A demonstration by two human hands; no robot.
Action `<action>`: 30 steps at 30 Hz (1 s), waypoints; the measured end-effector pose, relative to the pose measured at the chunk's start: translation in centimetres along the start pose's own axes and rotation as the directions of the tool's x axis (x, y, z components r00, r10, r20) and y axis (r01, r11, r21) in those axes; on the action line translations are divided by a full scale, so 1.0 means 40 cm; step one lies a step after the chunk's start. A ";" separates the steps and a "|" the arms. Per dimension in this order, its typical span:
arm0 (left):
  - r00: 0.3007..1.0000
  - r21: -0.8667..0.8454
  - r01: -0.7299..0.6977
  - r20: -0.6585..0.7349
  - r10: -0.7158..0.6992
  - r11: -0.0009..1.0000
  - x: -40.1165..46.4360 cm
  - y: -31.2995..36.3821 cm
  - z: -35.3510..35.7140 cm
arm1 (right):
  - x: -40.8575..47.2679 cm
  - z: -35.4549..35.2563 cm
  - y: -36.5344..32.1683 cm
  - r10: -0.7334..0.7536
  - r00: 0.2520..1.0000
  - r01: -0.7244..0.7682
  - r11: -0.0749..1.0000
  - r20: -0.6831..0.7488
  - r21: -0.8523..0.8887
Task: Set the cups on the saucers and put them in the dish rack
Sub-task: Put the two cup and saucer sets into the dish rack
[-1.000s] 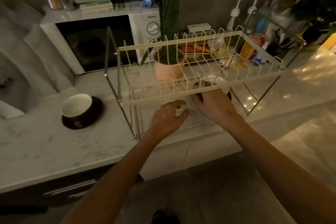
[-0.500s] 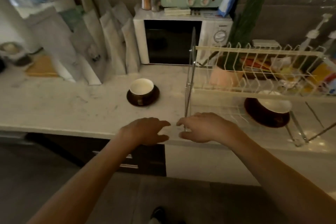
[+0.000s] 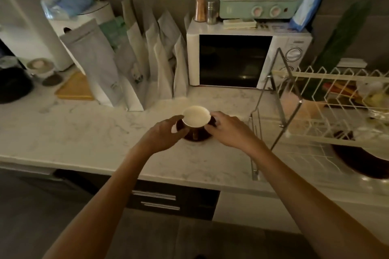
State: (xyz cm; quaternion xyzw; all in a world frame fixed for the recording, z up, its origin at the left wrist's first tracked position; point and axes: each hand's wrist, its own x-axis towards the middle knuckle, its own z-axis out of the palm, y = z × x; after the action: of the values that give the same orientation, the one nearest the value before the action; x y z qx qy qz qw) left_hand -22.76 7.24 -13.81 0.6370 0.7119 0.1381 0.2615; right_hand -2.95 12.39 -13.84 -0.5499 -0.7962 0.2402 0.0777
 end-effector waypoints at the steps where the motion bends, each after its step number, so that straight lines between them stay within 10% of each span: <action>1: 0.999 -0.157 0.037 -0.027 -0.042 0.987 0.021 -0.007 -0.001 | 0.022 0.001 -0.002 0.029 0.999 -0.028 0.999 -0.026 0.036; 10: 0.943 -0.649 0.274 0.036 -0.331 0.710 0.181 -0.092 0.047 | 0.154 0.060 0.002 0.279 0.960 -0.256 0.882 0.000 0.396; 30: 0.936 -0.797 0.293 0.125 -0.330 0.528 0.262 -0.118 0.122 | 0.235 0.163 0.070 0.381 0.921 -0.336 0.672 0.081 0.660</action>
State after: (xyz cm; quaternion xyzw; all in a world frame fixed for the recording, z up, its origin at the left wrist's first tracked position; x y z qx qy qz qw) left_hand -24.57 16.13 -22.40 0.3088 0.6786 0.4088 0.5263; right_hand -6.72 19.80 -22.14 -0.6389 -0.5318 0.4994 0.2441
